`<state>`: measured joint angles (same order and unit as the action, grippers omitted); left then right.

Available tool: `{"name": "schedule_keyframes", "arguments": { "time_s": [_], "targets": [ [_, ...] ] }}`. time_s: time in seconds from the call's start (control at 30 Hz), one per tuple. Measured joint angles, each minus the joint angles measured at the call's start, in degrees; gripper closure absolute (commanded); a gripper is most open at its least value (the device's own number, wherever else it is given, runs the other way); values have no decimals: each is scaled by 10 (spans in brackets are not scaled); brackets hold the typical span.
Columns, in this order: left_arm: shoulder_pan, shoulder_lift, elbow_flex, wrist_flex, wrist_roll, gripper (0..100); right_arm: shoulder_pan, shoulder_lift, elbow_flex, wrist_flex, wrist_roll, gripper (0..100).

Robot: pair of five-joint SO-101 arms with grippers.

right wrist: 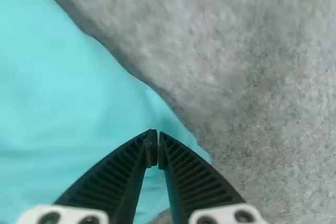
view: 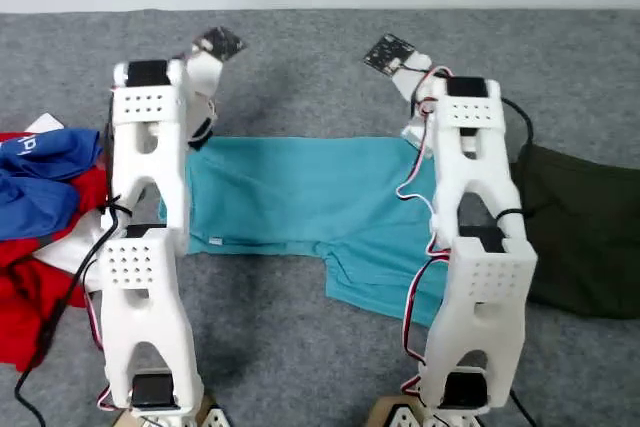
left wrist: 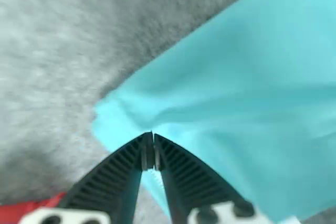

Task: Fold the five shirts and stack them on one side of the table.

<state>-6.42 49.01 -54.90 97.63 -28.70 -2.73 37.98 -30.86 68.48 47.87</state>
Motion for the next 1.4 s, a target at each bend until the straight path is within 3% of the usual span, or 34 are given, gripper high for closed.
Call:
{"name": "schedule_keyframes", "arguments": {
  "time_s": [0.17, 0.33, 0.53, 0.87, 1.13, 1.4],
  "targets": [
    [0, -4, -43, 11, 2, 994, -20, -52, -16, 85, -9, 989],
    [16, -66, 1, 12, 2, 994, -25, -130, -16, 161, -47, 989],
    [63, -176, 119, 12, 7, 994, -5, -219, -17, 236, -101, 989],
    [185, -263, 327, 12, 9, 992, 99, -373, -17, 320, -142, 989],
    [69, -264, 405, 5, 8, 992, 193, -440, -17, 320, -142, 989],
    [-18, -264, 579, -62, -66, 992, 218, -479, -17, 320, -142, 989]
  ]
}}
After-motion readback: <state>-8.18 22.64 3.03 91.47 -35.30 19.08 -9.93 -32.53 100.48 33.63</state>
